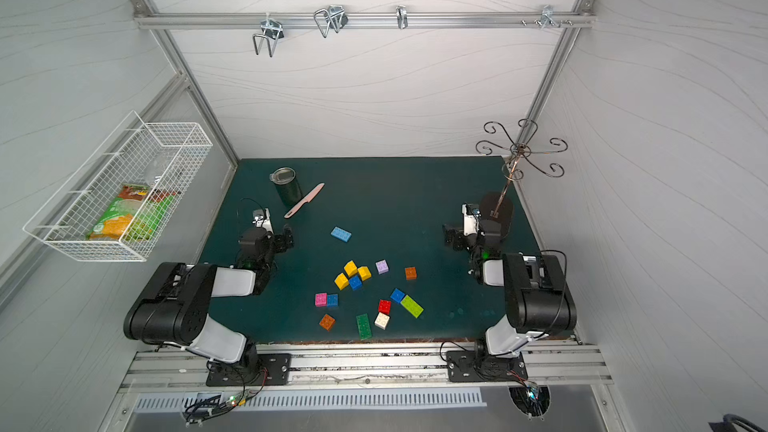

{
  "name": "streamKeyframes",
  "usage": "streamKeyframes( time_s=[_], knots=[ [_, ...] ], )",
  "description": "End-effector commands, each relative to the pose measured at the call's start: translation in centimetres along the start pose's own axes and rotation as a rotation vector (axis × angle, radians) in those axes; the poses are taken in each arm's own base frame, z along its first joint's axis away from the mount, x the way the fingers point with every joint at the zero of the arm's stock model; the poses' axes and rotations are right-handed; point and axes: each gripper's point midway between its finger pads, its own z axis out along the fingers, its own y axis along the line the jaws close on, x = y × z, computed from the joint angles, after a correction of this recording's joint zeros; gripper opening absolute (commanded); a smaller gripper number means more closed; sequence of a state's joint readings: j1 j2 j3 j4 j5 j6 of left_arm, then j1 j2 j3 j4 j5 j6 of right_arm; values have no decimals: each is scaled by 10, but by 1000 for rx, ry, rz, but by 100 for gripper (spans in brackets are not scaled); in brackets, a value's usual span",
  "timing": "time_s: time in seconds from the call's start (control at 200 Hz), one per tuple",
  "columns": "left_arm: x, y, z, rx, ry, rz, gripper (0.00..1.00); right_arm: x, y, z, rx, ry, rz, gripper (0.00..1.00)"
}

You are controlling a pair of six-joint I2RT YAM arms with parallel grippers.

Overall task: Assemble the number 1 with lego
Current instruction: Move the lego brick at the center of the board.

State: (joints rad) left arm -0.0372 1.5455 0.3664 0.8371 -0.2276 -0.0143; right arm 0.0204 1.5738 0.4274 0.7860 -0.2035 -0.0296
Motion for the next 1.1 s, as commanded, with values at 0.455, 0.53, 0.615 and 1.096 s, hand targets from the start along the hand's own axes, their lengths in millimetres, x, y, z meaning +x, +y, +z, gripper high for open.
streamKeyframes(
  time_s=[0.455,0.53,0.615,1.096],
  knots=[
    [-23,-1,5,6,-67,-14,100,-11,4,4,-20,-31,-5,99],
    [-23,-2,5,6,-66,-14,100,-11,4,4,-19,-31,-6,99],
    [-23,-1,5,6,-65,-14,100,-11,4,4,-19,-31,-5,99],
    [-22,3,9,39,-33,-52,100,-11,4,4,-23,-32,-6,99]
  ],
)
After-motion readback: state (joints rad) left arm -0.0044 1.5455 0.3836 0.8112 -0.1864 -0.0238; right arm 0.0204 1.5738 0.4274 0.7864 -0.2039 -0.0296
